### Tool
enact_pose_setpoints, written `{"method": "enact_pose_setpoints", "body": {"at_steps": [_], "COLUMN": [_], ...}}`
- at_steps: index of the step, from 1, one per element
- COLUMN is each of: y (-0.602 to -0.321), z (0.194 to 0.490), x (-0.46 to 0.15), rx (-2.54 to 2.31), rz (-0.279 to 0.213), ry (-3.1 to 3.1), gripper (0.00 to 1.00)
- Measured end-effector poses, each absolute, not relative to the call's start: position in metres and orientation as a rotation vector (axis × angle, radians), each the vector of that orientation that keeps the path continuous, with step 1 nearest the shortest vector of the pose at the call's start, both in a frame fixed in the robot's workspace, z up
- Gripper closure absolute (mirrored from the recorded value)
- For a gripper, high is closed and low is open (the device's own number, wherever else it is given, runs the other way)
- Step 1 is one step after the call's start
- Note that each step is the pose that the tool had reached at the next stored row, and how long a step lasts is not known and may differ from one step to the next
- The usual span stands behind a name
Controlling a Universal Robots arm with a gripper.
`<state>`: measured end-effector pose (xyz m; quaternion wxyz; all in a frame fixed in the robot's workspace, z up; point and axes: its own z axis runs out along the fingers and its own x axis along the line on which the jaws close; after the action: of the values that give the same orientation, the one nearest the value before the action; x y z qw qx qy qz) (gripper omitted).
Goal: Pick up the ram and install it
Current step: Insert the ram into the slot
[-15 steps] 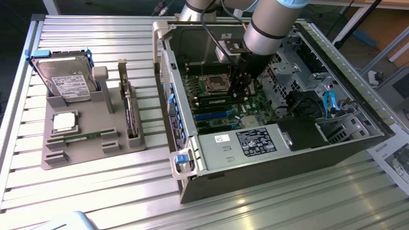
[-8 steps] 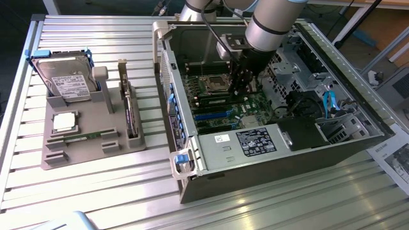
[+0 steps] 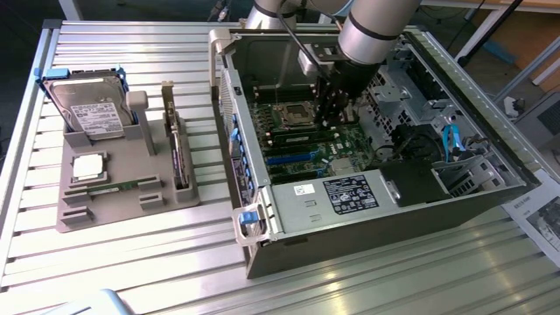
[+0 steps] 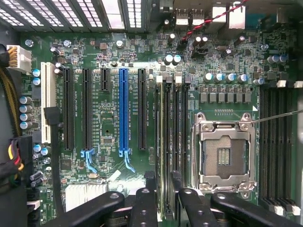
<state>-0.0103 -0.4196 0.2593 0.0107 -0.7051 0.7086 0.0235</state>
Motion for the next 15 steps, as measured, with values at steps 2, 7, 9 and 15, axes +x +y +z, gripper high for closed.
{"method": "enact_pose_setpoints", "body": {"at_steps": [2, 7, 9, 15], "y": [-0.42, -0.42, -0.42, -0.42], "z": [0.263, 0.273, 0.276, 0.288], "x": [-0.01, -0.01, -0.01, -0.01], "rx": [-2.2, -2.2, -2.2, -2.2], "rz": [0.073, 0.073, 0.073, 0.073], "ry": [2.211, 2.211, 2.211, 2.211], "gripper": [0.75, 0.75, 0.75, 0.75]}}
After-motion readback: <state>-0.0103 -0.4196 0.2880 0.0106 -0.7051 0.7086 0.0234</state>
